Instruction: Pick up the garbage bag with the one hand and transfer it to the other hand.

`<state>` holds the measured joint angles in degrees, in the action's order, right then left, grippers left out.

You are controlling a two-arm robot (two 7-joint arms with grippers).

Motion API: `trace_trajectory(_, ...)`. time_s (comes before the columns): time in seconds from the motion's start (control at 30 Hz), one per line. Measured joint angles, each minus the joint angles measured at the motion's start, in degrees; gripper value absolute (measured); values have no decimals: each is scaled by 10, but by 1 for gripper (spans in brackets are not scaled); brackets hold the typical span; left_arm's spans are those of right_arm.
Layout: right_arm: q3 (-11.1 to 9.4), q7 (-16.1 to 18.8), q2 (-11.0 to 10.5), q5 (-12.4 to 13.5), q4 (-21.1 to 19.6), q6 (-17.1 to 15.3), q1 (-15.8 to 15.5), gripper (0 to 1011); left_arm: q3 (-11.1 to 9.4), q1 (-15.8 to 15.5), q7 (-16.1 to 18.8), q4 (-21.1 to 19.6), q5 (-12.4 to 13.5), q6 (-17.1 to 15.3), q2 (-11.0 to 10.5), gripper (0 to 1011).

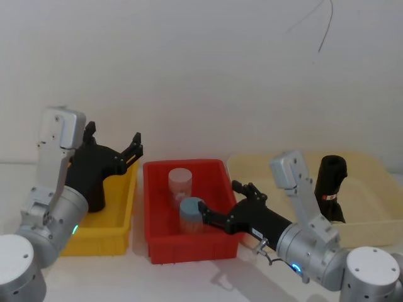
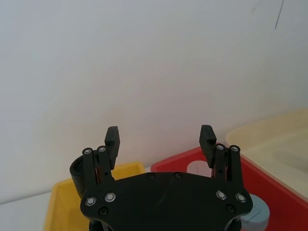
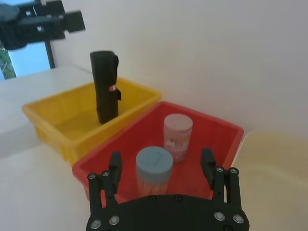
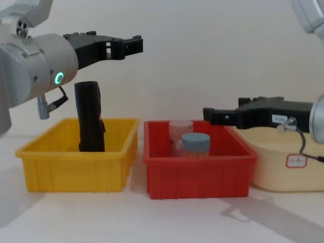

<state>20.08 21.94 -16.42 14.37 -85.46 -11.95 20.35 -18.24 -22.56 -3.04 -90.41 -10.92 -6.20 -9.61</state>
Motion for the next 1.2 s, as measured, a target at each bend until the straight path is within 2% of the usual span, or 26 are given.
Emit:
trace_trajectory(0.53,18,34,-10,12,46,13,16,1000,3,4,6,-5,4,-4,-1,1001)
trace_trajectory(0.87,32,51,-9,15,72,17,33,1000,4,4,8,-6,5,-5,-2,1000)
trace_trajectory(1.2,45,60,-1,16,113,20,63,1000,5,5,8,-7,5,-6,-2,1001)
